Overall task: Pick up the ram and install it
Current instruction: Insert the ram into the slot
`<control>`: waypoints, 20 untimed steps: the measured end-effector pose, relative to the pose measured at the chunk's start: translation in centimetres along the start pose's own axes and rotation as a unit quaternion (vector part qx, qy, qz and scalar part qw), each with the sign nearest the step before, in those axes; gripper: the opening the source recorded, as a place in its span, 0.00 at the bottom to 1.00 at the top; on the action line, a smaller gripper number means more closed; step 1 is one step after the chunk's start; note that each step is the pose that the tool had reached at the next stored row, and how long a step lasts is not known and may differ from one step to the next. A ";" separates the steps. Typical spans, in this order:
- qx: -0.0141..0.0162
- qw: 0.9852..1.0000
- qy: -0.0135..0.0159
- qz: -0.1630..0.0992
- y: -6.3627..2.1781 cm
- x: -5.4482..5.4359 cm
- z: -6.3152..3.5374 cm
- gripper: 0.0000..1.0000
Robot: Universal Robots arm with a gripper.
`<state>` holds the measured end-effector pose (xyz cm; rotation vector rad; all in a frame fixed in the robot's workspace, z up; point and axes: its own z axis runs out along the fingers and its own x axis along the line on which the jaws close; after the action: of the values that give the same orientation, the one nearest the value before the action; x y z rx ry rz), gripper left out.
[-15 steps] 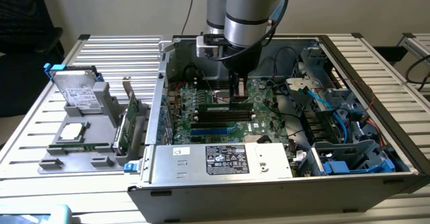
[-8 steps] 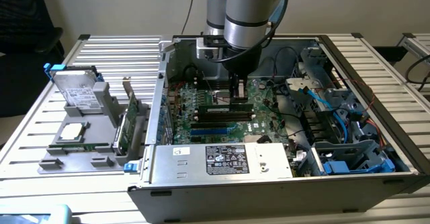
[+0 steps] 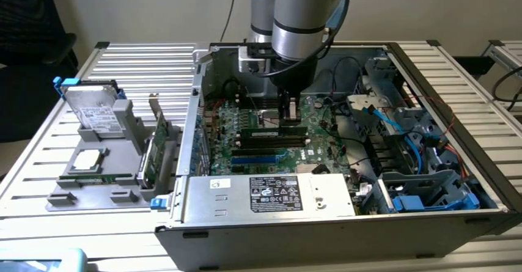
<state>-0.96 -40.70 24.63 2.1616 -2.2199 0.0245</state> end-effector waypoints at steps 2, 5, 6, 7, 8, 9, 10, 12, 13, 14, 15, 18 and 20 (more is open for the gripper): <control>0.000 1.000 0.000 0.000 0.00 0.0 0.07 0.13; 0.001 1.000 0.000 0.000 0.00 0.0 0.15 0.13; 0.001 1.000 0.000 0.000 0.00 0.0 0.18 0.13; 0.001 1.000 0.000 0.000 0.00 0.0 0.19 0.13; 0.001 1.000 0.000 0.000 0.00 0.0 0.20 0.13; 0.001 1.000 0.000 0.000 0.00 0.0 0.21 0.13; 0.001 1.000 -0.001 0.000 0.00 0.0 0.22 0.13; 0.001 1.000 -0.001 0.000 -0.01 0.0 0.26 0.13; 0.001 1.000 -0.001 0.000 0.00 0.0 0.27 0.13; 0.001 1.000 -0.002 0.000 0.00 0.0 0.30 0.13; 0.001 1.000 -0.002 0.000 0.00 0.0 0.34 0.13; 0.001 1.000 -0.002 0.000 -0.01 0.0 0.52 0.13; 0.002 1.000 -0.002 0.000 -0.01 0.0 0.65 0.13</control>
<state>-0.96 -40.76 23.98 2.1646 -2.2232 0.0245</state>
